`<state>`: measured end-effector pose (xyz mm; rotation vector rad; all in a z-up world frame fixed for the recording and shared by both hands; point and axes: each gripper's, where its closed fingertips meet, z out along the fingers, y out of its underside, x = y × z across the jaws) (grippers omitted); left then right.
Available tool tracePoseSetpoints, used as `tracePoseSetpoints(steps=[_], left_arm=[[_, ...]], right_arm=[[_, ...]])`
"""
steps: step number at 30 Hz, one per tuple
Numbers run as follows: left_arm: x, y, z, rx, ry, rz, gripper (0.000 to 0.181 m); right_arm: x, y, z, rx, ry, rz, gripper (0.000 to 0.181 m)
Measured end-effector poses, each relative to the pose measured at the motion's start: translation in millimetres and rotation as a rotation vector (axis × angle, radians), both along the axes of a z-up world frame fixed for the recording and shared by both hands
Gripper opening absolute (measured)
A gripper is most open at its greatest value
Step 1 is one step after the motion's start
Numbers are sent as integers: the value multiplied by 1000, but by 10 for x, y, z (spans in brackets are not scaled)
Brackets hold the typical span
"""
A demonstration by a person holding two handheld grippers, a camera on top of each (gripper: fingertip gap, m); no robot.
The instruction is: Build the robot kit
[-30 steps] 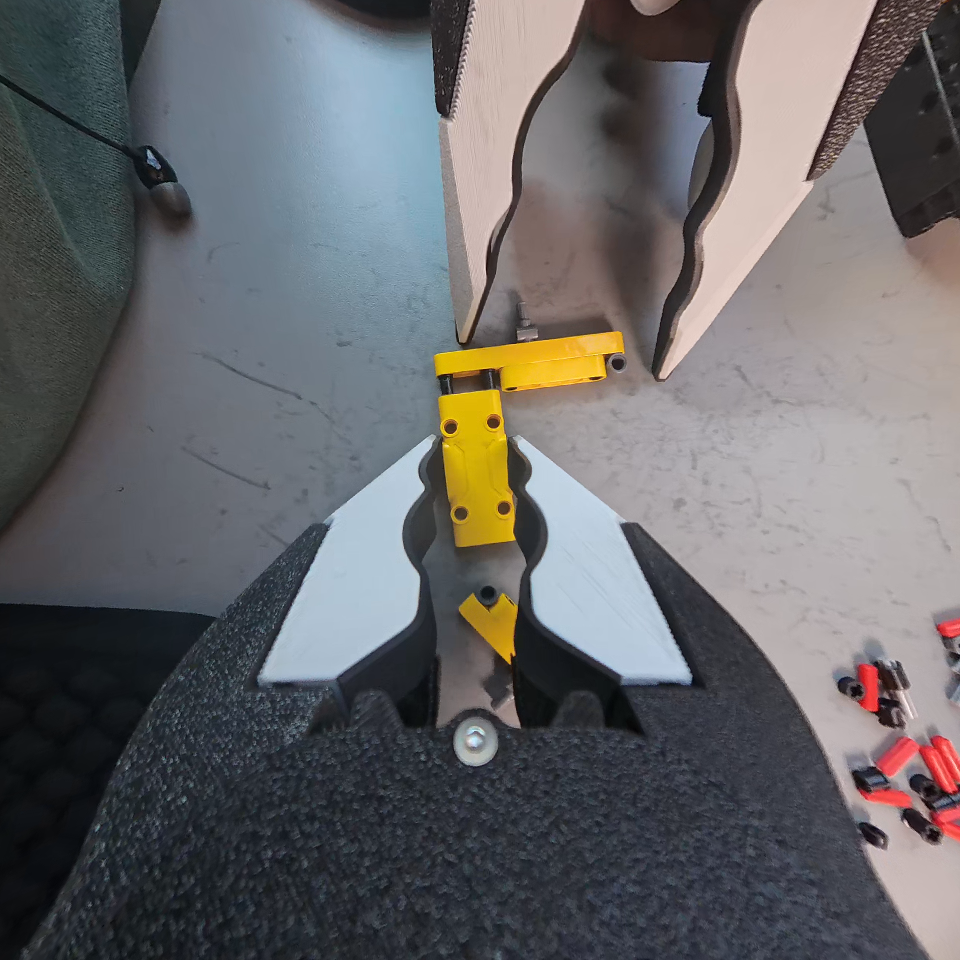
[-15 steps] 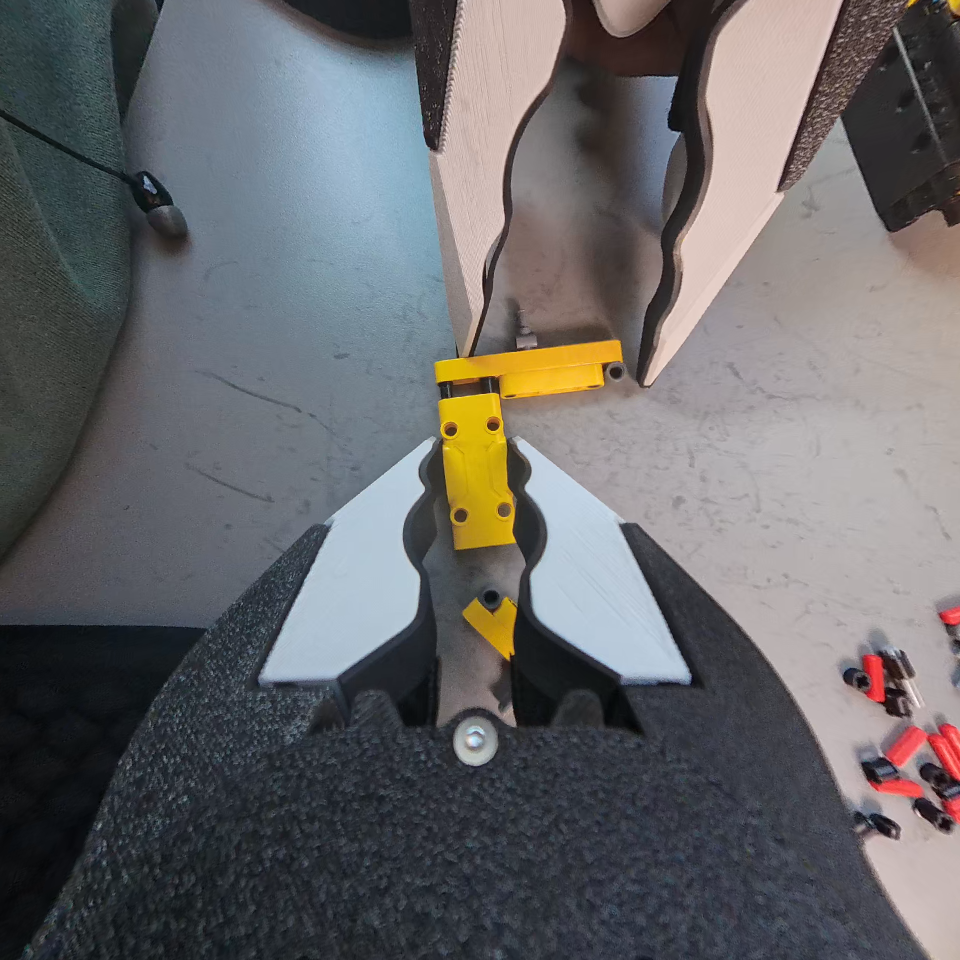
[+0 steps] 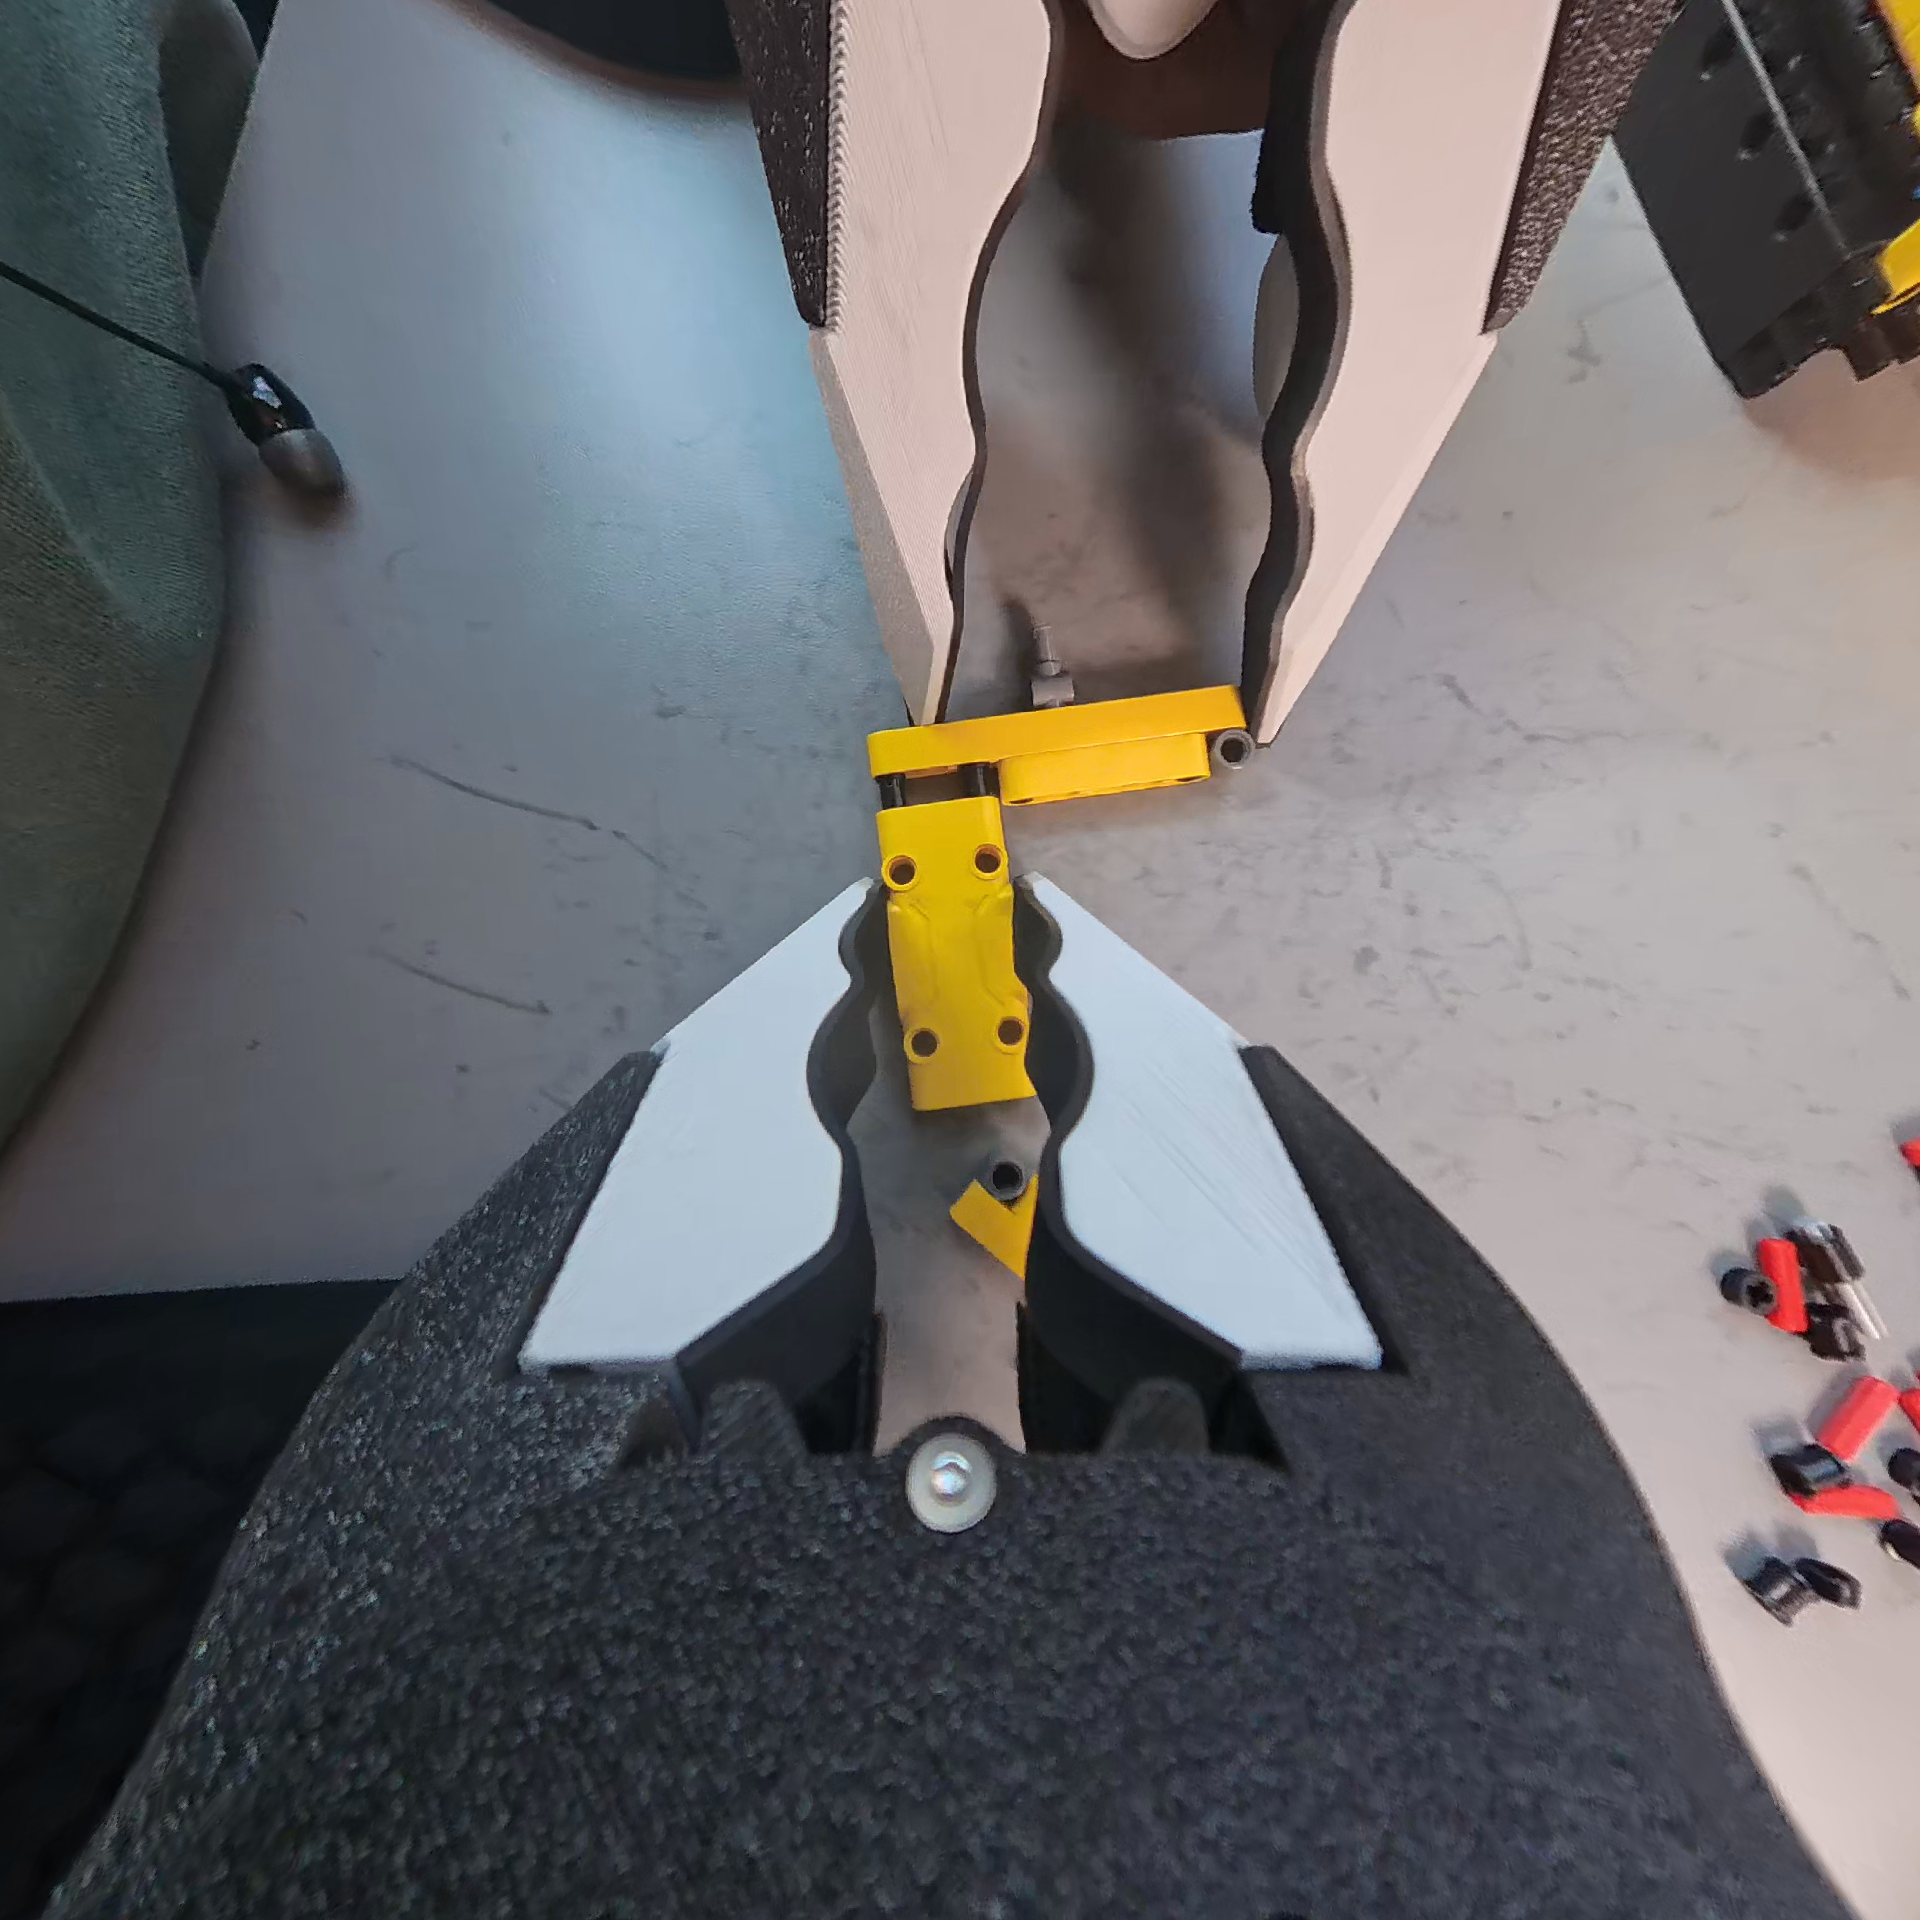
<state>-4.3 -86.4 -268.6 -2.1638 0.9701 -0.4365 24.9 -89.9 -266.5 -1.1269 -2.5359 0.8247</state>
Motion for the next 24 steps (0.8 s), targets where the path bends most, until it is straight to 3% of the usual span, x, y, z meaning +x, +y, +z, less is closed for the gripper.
tracePoseSetpoints(steps=[24], left_arm=[[12, -4, 0, -25, -8, 130, 52]], right_arm=[[36, -30, 4, -84, -16, -104, 22]])
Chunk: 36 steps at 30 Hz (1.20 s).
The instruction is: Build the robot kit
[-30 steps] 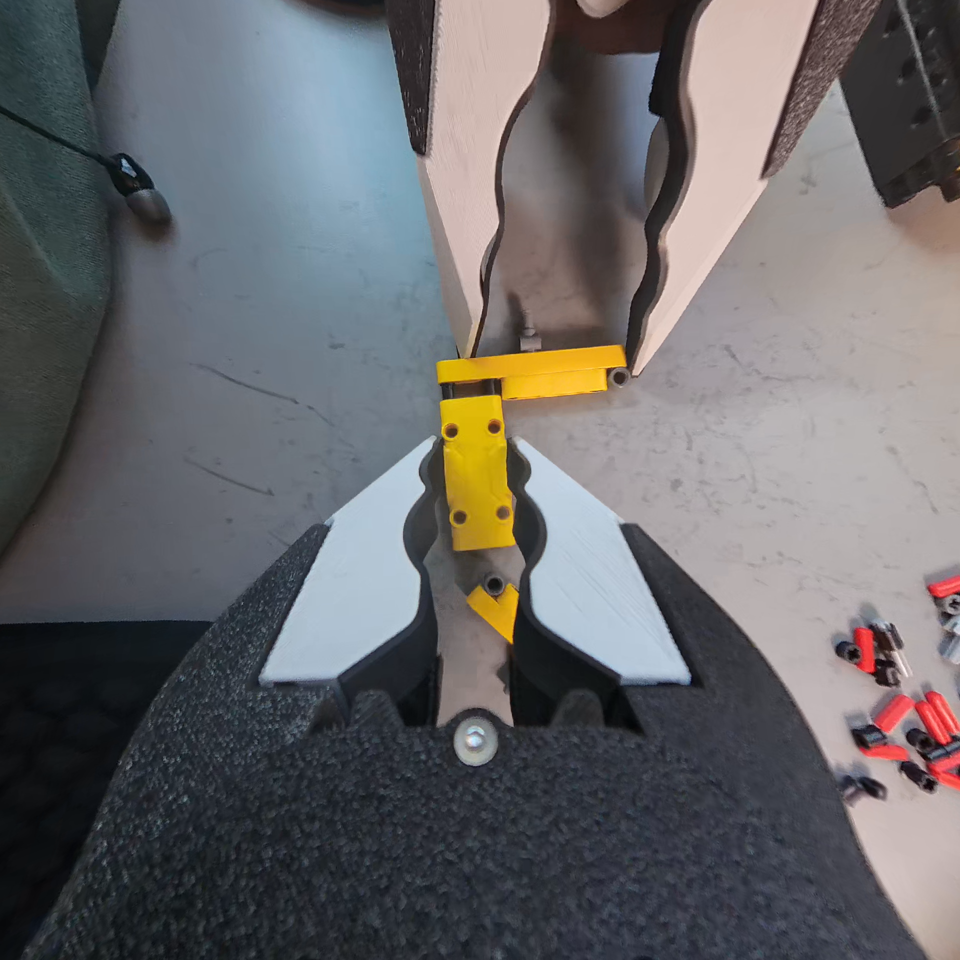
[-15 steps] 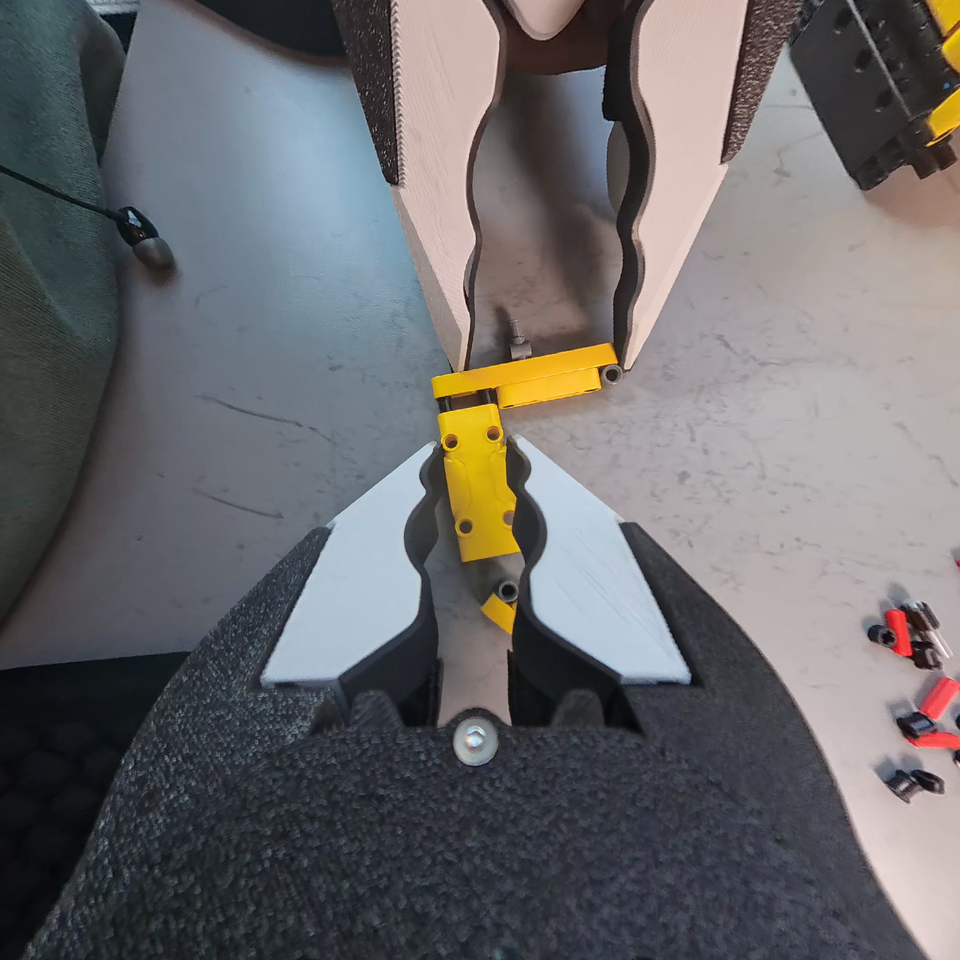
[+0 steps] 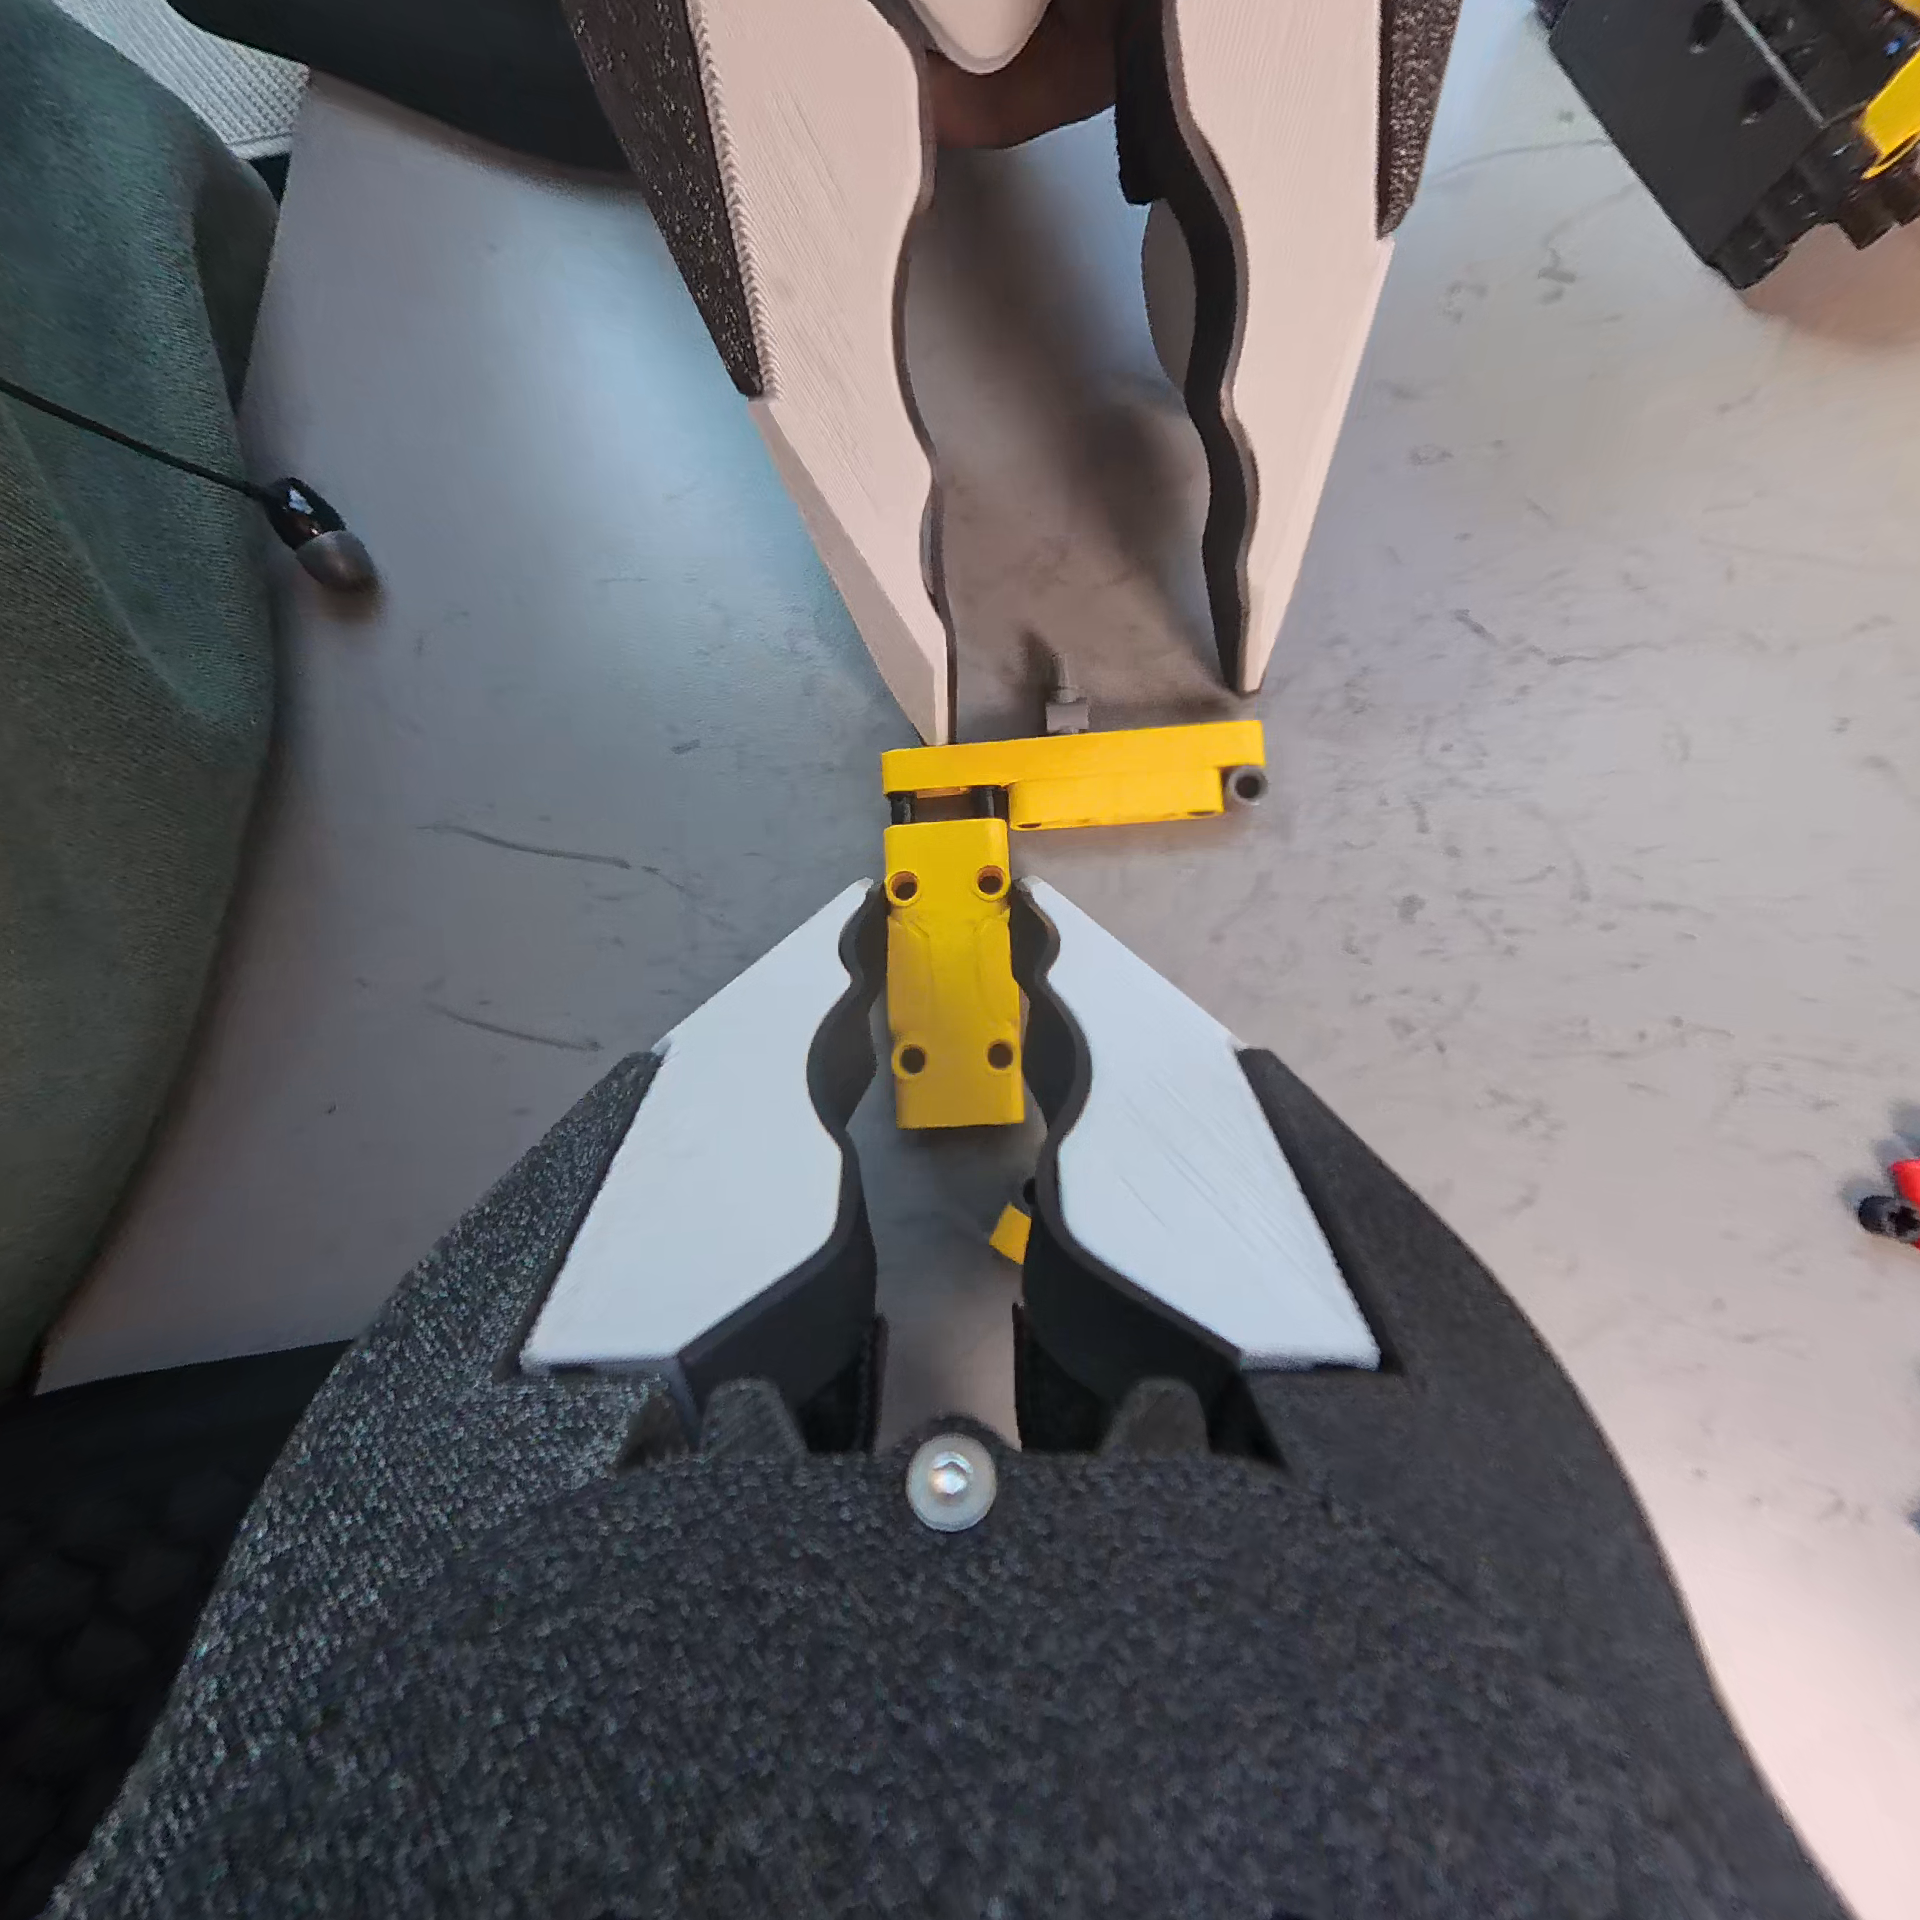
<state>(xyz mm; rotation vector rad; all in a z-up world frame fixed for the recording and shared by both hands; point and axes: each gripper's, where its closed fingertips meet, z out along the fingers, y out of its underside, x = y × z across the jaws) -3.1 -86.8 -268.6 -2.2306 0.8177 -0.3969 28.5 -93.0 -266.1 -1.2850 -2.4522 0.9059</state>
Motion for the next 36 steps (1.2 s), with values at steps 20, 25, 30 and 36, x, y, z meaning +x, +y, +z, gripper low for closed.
tracePoseSetpoints(steps=[20, 25, 30, 36], left_arm=[[92, -84, 9, -11, -3, -118, 24], [44, -66, 18, -65, -82, -112, 7], [43, -46, 10, -30, -37, -83, 6], [56, -48, 8, -7, -6, 16, 6]], right_arm=[[5, -7, -7, 18, 50, -27, 22], [9, -26, -8, 10, 54, 13, 23], [-13, -21, -5, -2, 42, -36, 22], [-9, -38, -4, 30, 26, -87, 22]])
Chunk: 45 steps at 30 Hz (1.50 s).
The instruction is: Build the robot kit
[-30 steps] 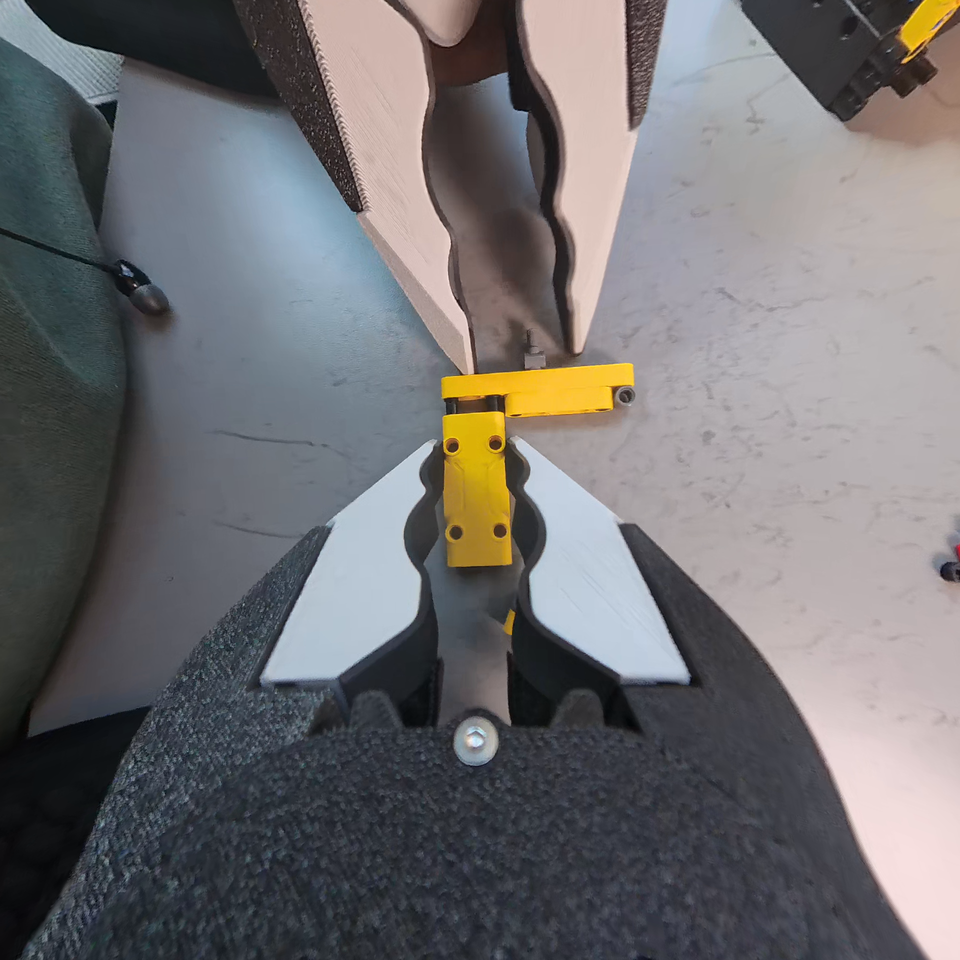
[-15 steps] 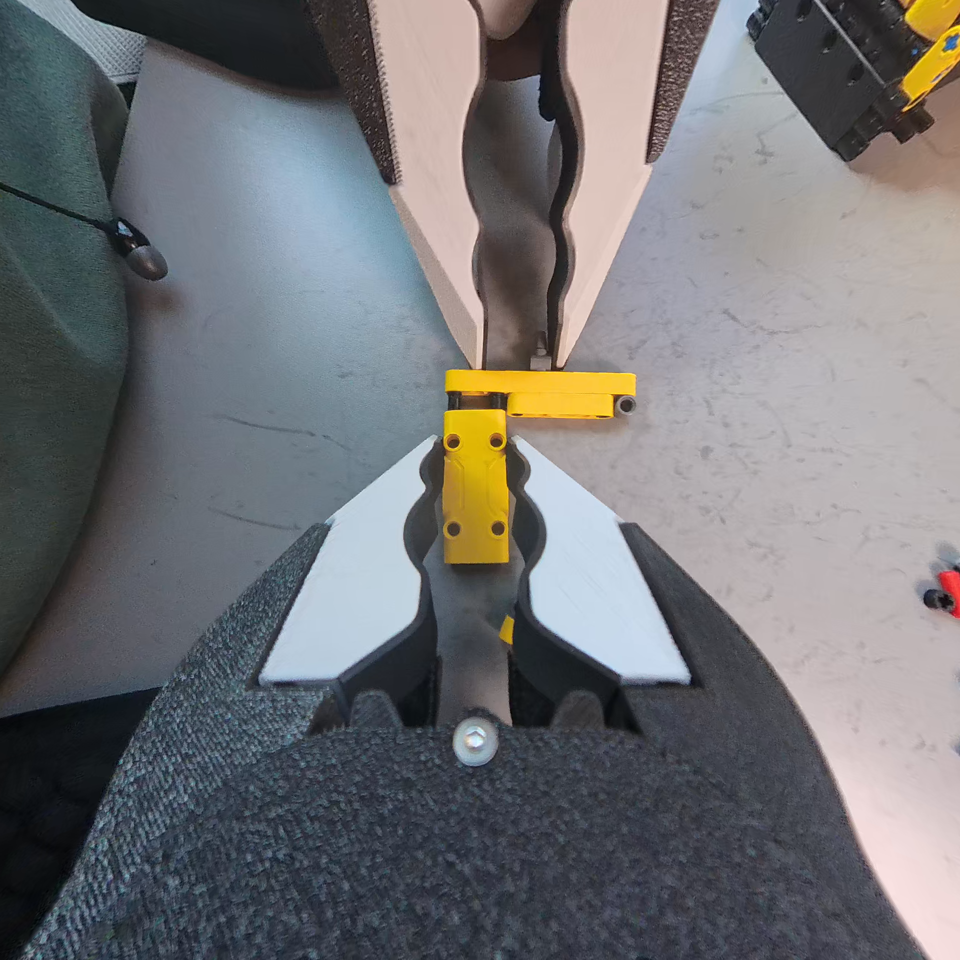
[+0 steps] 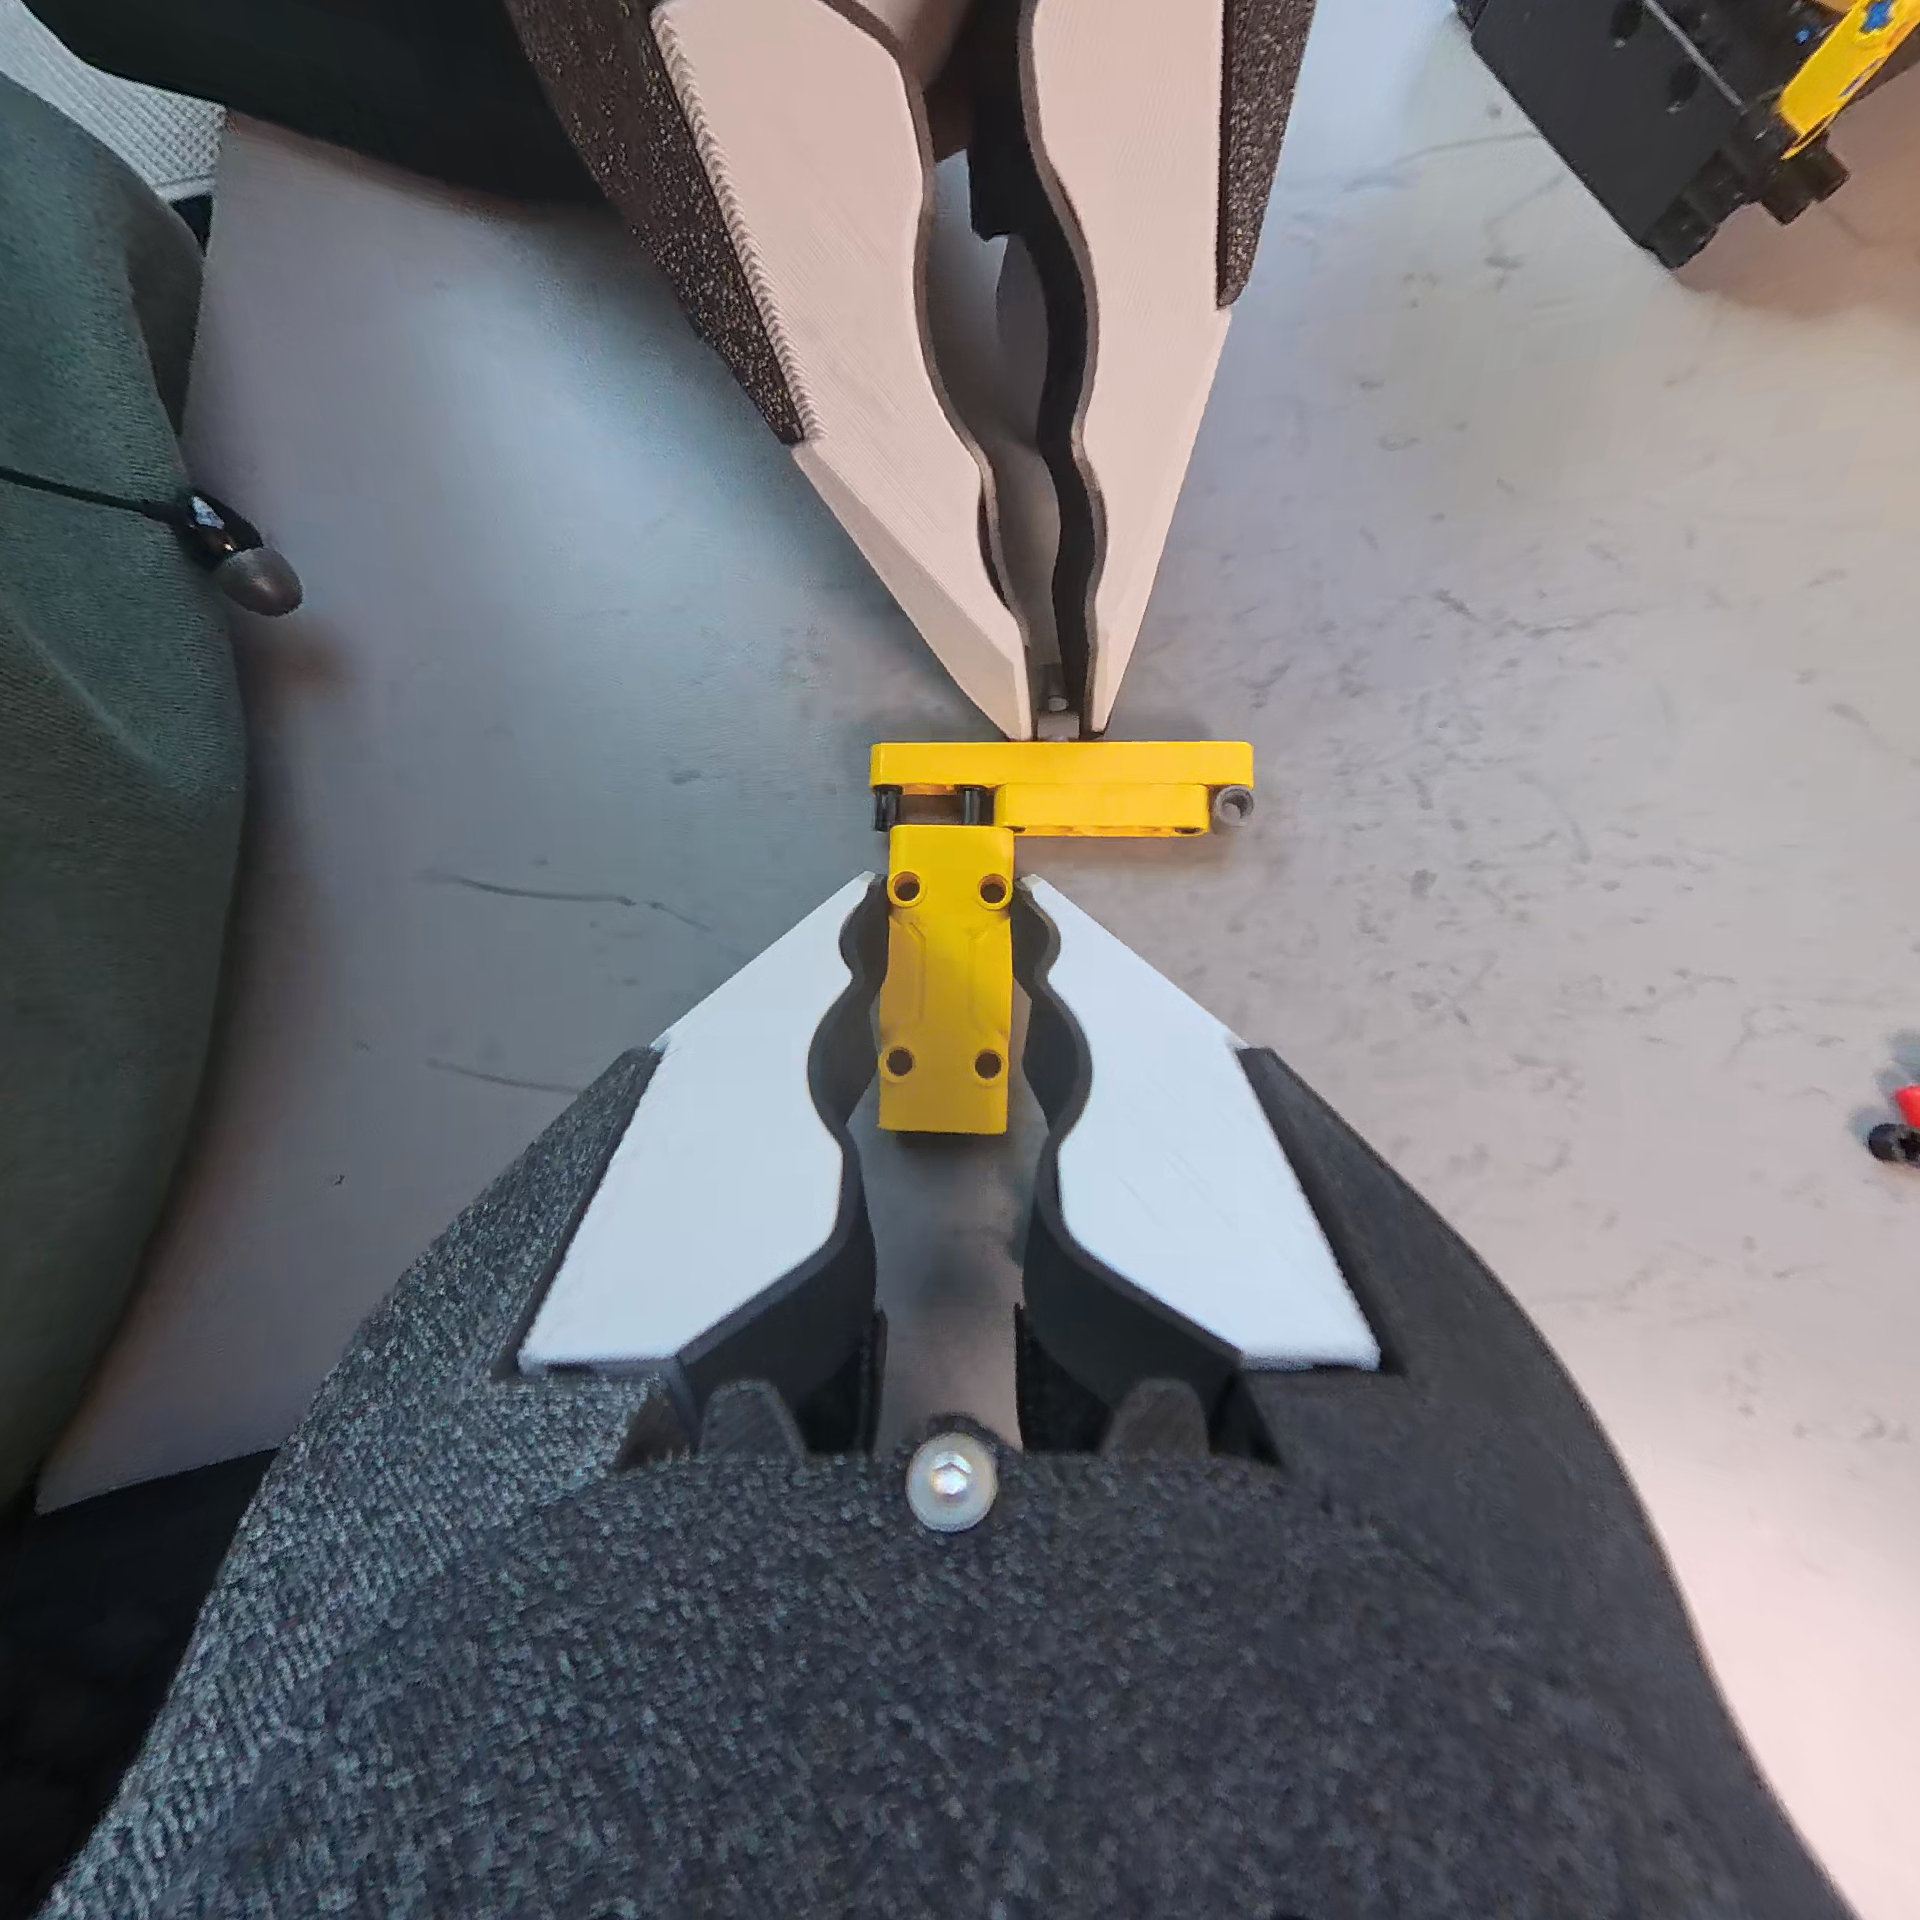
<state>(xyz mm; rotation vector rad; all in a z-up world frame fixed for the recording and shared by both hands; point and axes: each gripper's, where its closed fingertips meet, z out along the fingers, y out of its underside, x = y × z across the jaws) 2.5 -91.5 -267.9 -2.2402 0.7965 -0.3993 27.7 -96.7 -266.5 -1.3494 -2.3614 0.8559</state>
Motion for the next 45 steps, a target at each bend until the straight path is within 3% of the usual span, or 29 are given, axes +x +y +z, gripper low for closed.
tracePoseSetpoints(steps=[7, 14, 30, 35, 45], left_arm=[[6, 21, 5, -11, -7, 25, 5], [7, 46, 6, 16, 59, 69, 6], [-30, 8, 1, -18, 6, 0, 8], [-59, 24, 1, -17, 8, 22, 7], [-102, 23, 17, 0, 40, 31, 7]], right_arm=[[12, -38, 3, 39, 31, -28, 22], [-49, -73, 76, 15, 38, -198, 22], [-23, -53, 7, 72, 89, -154, 24], [33, -38, 15, 67, 77, -156, 44], [79, 80, 121, 111, 91, -201, 40]])
